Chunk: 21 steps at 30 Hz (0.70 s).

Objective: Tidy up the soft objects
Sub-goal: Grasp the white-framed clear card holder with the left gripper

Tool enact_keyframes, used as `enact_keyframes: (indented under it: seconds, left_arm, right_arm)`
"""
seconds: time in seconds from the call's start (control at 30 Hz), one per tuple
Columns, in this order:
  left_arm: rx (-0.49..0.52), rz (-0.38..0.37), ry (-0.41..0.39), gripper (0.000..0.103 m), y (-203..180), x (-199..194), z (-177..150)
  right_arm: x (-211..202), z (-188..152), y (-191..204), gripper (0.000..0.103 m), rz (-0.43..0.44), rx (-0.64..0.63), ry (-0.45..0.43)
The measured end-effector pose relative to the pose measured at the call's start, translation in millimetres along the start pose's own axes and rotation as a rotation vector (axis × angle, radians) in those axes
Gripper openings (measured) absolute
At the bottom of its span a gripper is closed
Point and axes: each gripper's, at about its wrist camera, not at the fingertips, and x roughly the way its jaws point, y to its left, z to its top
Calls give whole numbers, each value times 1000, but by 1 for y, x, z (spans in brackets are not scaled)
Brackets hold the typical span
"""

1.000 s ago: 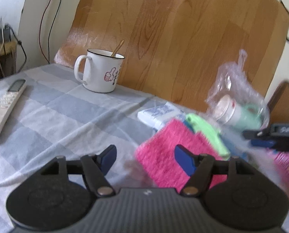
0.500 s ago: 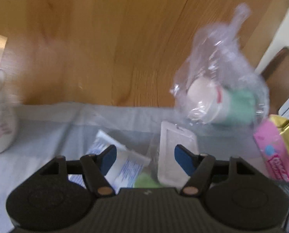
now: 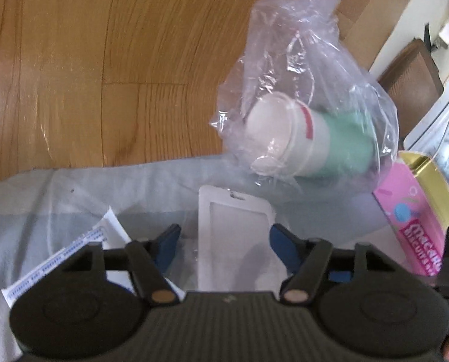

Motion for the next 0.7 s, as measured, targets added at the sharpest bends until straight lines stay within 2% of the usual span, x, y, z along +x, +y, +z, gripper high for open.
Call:
enact_keyframes:
  seconds: [0.1, 0.17, 0.2, 0.27, 0.47, 0.7]
  left_arm:
    - [38, 32, -12, 41, -7, 0, -5]
    - [36, -5, -1, 39, -9, 2, -6]
    - [34, -3, -4, 38, -11, 1, -8]
    - [42, 3, -14, 35, -15, -3, -14]
    - [59, 21, -68, 34, -36, -28, -24]
    - [96, 5, -135, 34, -68, -80, -48]
  right_arm:
    - [0, -3, 6, 51, -11, -37, 3]
    - [-2, -7, 10, 49, -29, -68, -4]
    - [-3, -8, 12, 44, -45, -85, -9]
    - [-6, -13, 17, 42, -71, -104, -23]
    - [-29, -24, 32, 39, -51, -115, -74]
    - [-89, -54, 52, 38, -38, -143, -142]
